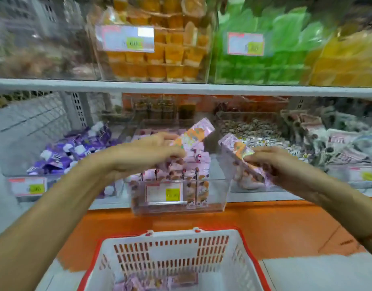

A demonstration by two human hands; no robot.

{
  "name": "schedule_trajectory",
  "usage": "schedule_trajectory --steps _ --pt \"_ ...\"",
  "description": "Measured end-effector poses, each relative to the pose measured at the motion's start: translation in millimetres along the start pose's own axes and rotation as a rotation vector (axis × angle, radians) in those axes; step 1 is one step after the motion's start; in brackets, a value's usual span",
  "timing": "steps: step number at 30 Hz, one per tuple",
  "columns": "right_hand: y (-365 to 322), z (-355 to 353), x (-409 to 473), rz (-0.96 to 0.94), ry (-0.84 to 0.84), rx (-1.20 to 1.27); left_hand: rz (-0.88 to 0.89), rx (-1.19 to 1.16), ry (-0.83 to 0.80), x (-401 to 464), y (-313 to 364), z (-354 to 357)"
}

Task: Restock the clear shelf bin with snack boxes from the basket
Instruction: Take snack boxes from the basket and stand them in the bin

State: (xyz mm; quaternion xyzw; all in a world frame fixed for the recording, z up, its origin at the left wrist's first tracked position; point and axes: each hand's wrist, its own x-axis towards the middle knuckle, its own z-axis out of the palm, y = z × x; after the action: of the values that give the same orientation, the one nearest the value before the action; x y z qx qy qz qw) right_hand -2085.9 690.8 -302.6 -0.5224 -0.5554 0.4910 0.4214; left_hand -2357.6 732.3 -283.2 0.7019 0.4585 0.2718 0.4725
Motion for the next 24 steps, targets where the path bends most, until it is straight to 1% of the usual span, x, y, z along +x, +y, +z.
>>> schedule_trajectory --steps 1,3,5,7,10,13,15,18,21,24 --pt "-6.2 0.8 7.7 -0.013 0.065 -0.012 0.025 0.013 -0.001 11.2 11.5 -5.0" --pt "-11.3 1.6 24.8 -0.065 0.13 -0.049 0.04 0.087 0.077 39.1 24.7 -12.6" --pt "-12.4 -0.4 41.3 -0.094 0.204 -0.089 0.041 0.162 0.173 73.7 22.2 -14.6" --pt "-12.3 -3.2 58.0 -0.133 0.294 -0.09 0.083 0.243 0.231 109.0 14.7 -11.8" --pt "-4.6 -10.6 85.0 -0.22 0.422 -0.057 0.125 0.39 0.274 155.2 4.7 -10.0" --pt "-0.8 -15.5 106.1 -0.278 0.512 -0.076 0.183 0.432 0.254 194.5 -3.9 -10.4" --pt "-0.6 -15.4 117.6 -0.301 0.547 -0.11 0.171 0.501 0.263 217.6 -8.3 -9.9" --pt "-1.6 -13.6 131.0 -0.349 0.541 -0.152 0.134 0.618 0.285 243.2 -17.8 -6.9" --pt "-1.2 -11.0 142.1 -0.37 0.532 -0.206 0.144 0.662 0.233 258.7 -27.2 -2.7" --pt "-1.6 -11.6 149.3 -0.344 0.527 -0.265 0.175 0.923 0.219 265.5 -32.8 5.2"
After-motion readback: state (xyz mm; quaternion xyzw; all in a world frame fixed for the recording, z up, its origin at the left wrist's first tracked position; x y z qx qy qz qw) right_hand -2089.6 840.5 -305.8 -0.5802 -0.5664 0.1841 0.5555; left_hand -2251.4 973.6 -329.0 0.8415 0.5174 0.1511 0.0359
